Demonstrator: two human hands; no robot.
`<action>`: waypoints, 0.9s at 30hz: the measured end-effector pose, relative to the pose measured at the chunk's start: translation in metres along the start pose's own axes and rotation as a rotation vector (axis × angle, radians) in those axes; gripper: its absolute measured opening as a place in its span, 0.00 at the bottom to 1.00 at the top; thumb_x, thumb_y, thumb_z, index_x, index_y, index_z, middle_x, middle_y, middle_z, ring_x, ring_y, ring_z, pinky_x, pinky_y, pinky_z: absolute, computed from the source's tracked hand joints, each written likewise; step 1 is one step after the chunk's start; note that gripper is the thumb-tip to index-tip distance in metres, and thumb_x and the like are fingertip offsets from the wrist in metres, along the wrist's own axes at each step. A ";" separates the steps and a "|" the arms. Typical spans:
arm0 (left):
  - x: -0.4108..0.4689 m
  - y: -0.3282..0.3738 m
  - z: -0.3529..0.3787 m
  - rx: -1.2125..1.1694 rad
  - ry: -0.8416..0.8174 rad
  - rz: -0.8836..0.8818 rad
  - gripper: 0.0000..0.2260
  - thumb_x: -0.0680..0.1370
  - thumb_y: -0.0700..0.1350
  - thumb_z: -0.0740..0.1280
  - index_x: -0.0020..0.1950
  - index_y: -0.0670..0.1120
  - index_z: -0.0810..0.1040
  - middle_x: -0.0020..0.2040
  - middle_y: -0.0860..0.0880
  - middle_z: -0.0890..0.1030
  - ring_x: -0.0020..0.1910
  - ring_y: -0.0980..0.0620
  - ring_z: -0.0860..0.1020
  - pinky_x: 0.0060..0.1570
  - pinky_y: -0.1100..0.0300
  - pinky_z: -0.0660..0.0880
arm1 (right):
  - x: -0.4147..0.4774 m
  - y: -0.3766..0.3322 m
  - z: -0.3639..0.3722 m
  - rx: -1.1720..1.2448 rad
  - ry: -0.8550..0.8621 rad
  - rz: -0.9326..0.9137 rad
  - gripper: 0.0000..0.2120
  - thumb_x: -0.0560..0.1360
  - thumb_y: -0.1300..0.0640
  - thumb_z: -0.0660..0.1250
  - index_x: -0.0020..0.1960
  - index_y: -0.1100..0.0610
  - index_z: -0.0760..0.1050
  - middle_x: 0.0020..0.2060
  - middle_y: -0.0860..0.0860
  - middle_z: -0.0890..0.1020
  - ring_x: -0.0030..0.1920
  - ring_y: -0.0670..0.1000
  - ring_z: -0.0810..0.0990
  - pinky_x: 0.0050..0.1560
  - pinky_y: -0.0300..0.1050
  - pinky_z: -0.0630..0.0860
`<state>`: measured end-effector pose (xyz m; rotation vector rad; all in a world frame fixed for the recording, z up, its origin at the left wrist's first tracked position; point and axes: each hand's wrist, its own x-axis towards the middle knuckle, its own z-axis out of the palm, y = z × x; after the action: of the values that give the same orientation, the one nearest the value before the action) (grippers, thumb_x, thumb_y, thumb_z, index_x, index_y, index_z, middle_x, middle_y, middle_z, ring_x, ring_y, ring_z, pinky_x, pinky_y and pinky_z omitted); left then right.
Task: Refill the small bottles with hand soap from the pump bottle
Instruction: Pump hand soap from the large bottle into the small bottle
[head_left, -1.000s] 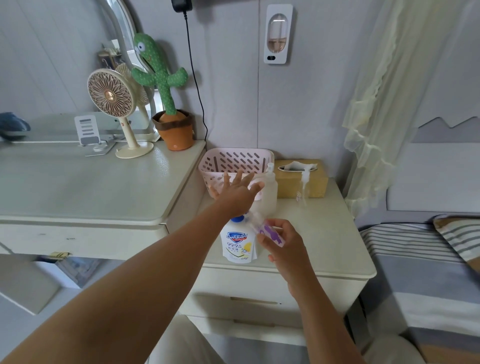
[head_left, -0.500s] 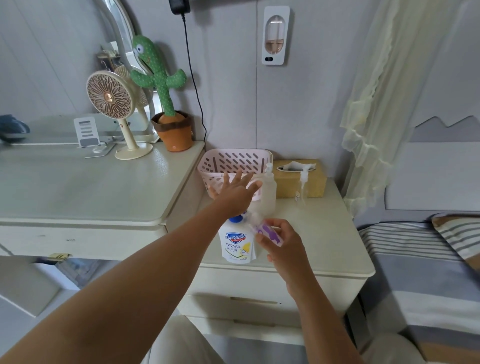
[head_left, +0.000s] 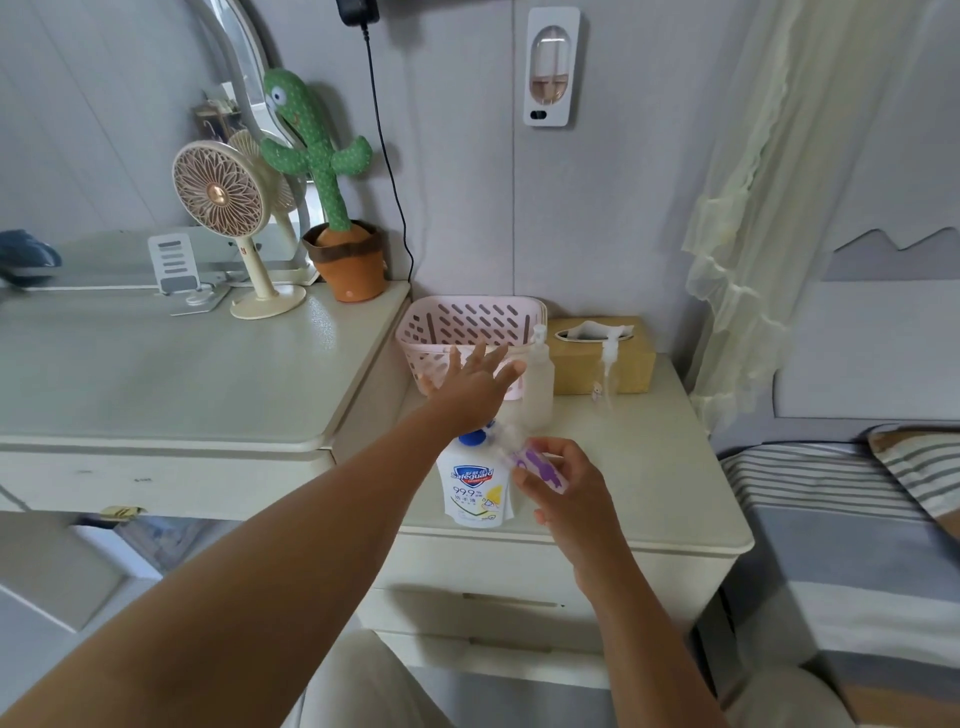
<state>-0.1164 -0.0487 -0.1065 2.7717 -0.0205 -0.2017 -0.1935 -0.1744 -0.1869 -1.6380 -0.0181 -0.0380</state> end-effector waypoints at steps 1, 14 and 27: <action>-0.005 0.003 0.000 0.054 -0.004 0.023 0.21 0.84 0.51 0.45 0.77 0.53 0.50 0.78 0.50 0.46 0.76 0.47 0.41 0.69 0.41 0.36 | -0.001 0.002 0.001 0.003 0.001 0.007 0.14 0.73 0.55 0.71 0.57 0.52 0.73 0.47 0.44 0.78 0.44 0.44 0.79 0.35 0.31 0.75; 0.019 -0.010 0.010 -0.023 0.019 0.053 0.27 0.79 0.64 0.45 0.77 0.57 0.52 0.78 0.51 0.45 0.76 0.45 0.39 0.67 0.34 0.36 | 0.001 -0.001 -0.001 -0.003 -0.004 0.013 0.14 0.73 0.55 0.71 0.57 0.51 0.73 0.47 0.44 0.79 0.43 0.43 0.79 0.35 0.32 0.74; 0.008 -0.001 0.000 0.009 -0.006 0.121 0.22 0.84 0.53 0.46 0.77 0.52 0.51 0.78 0.47 0.46 0.76 0.43 0.41 0.70 0.41 0.39 | 0.001 -0.005 -0.003 -0.009 -0.010 -0.001 0.14 0.73 0.55 0.71 0.57 0.52 0.73 0.46 0.43 0.79 0.43 0.43 0.79 0.35 0.32 0.75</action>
<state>-0.1088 -0.0482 -0.1077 2.7677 -0.1898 -0.1786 -0.1925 -0.1770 -0.1817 -1.6472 -0.0264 -0.0301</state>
